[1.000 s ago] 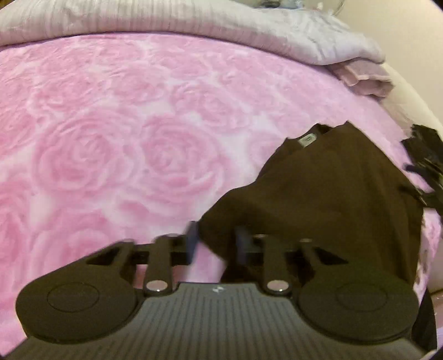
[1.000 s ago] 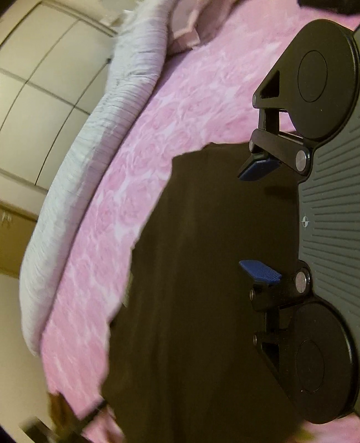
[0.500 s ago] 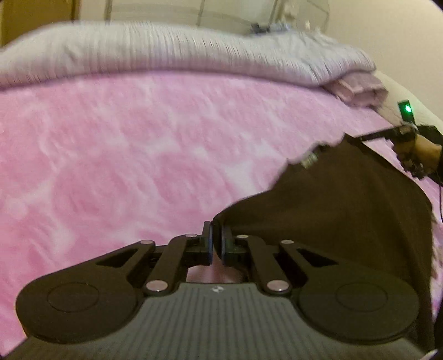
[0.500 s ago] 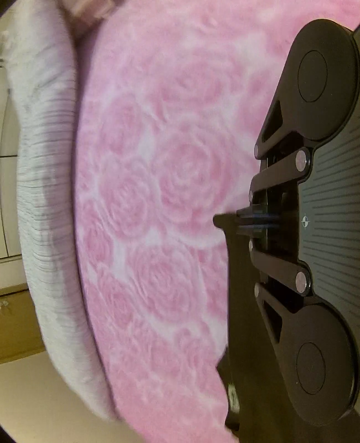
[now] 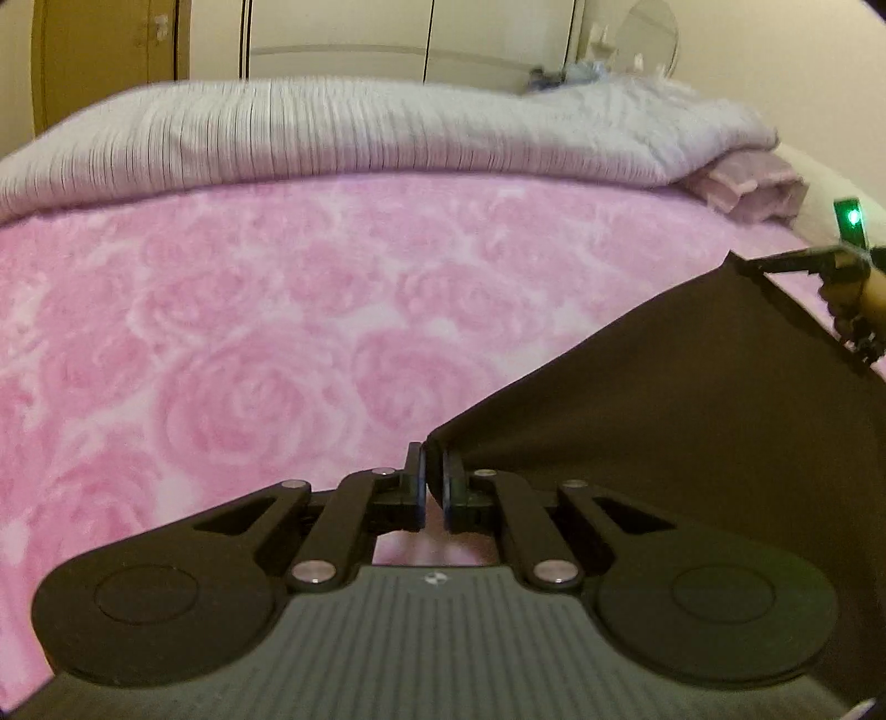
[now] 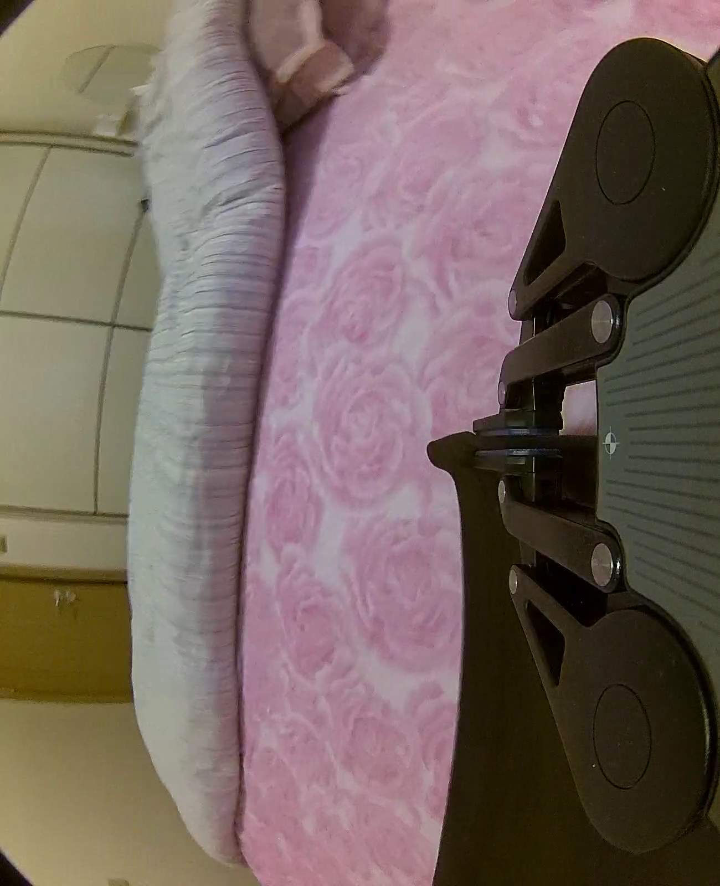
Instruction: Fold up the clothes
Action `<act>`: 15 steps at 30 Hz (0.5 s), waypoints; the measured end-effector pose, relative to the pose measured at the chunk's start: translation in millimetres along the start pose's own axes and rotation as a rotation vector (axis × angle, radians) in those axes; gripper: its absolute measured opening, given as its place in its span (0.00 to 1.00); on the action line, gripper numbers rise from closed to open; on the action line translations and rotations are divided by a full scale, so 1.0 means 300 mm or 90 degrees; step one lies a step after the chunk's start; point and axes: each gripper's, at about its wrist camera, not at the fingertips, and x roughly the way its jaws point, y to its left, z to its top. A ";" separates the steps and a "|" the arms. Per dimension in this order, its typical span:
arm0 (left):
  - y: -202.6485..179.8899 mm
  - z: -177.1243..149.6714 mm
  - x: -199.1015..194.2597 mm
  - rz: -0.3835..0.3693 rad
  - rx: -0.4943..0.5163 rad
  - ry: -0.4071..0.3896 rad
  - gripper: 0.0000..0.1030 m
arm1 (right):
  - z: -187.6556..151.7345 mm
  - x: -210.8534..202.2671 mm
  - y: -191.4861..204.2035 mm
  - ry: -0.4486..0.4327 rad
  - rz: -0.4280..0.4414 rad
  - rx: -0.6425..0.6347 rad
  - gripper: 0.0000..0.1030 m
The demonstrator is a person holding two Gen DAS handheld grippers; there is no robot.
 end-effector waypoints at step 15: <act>-0.142 -0.083 -0.302 0.003 0.082 0.009 0.19 | -0.228 -0.611 0.374 -0.008 0.089 -0.124 0.40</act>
